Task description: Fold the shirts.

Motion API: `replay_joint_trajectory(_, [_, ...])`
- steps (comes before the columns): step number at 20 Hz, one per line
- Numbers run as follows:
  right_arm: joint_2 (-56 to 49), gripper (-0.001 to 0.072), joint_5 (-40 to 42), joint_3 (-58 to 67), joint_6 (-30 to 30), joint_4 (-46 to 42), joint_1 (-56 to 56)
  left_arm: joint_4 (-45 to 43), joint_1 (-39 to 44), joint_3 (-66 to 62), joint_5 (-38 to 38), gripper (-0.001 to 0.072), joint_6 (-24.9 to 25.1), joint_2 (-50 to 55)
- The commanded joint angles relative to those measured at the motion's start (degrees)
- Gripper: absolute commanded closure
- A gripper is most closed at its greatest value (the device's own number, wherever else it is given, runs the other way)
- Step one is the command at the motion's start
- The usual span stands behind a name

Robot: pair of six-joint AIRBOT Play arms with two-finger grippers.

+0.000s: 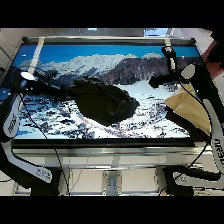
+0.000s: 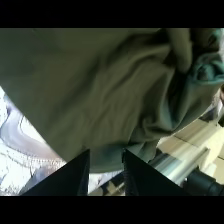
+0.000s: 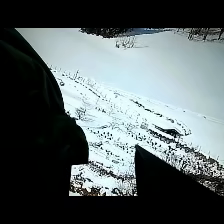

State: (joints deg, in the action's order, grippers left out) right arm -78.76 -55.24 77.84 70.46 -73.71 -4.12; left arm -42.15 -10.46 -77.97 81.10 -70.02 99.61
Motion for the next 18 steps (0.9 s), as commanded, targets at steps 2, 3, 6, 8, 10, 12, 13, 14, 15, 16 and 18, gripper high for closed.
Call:
replay_joint_trajectory(2, [-0.5, 0.0262, 0.0, 0.0, 1.8, 1.0, 0.0, -1.0, -0.2, 10.9, 2.5, 0.0440, 1.2, 0.0])
replay_joint_trajectory(3, [-0.5, 0.0262, 0.0, 0.0, 1.8, 1.0, 0.0, -1.0, -0.1, 12.0, 2.5, 0.0362, 1.1, 0.0])
replay_joint_trajectory(6, [-0.5, 0.0262, -0.3, 0.0, 1.8, 2.2, 0.0, -1.2, -0.1, 12.6, 2.2, 0.0261, 1.8, 0.0])
replay_joint_trajectory(8, [-0.5, 0.0262, -0.3, 0.0, 1.8, 2.4, 0.0, -1.1, 0.3, 12.6, 1.4, 0.0185, 2.4, 0.0])
replay_joint_trajectory(10, [-0.5, 0.0262, -0.3, 0.0, 1.8, 2.7, 0.0, -1.1, 1.9, 12.6, -2.7, 0.0185, 0.8, 0.0])
replay_joint_trajectory(12, [-0.5, 0.0262, -0.3, 0.0, 1.8, 3.9, 0.0, 1.4, 4.3, 12.6, -7.7, 0.0185, -0.3, 0.0])
replay_joint_trajectory(13, [-0.5, 0.0262, -0.3, 0.0, 1.8, 4.5, 0.0, 3.7, 5.6, 12.6, -10.0, 0.0187, -0.2, 0.0])
replay_joint_trajectory(14, [-0.5, 0.0262, -0.3, 0.0, 1.7, 4.8, 0.0, 6.0, 7.2, 12.6, -12.6, 0.0189, -0.2, 0.0])
replay_joint_trajectory(15, [-0.5, 0.0262, -0.3, 0.0, 1.7, 5.0, 0.0, 7.5, 8.7, 12.6, -14.7, 0.0217, -0.2, 0.0])
replay_joint_trajectory(16, [-0.5, 0.0262, -0.4, 0.0, 1.7, 5.0, 0.0, 7.8, 10.4, 12.6, -16.7, 0.0237, -0.2, 0.0])
replay_joint_trajectory(18, [-0.5, 0.0263, -0.4, 0.0, 1.7, 5.0, 0.0, 6.1, 13.6, 12.6, -18.2, 0.0246, -0.2, 0.0])
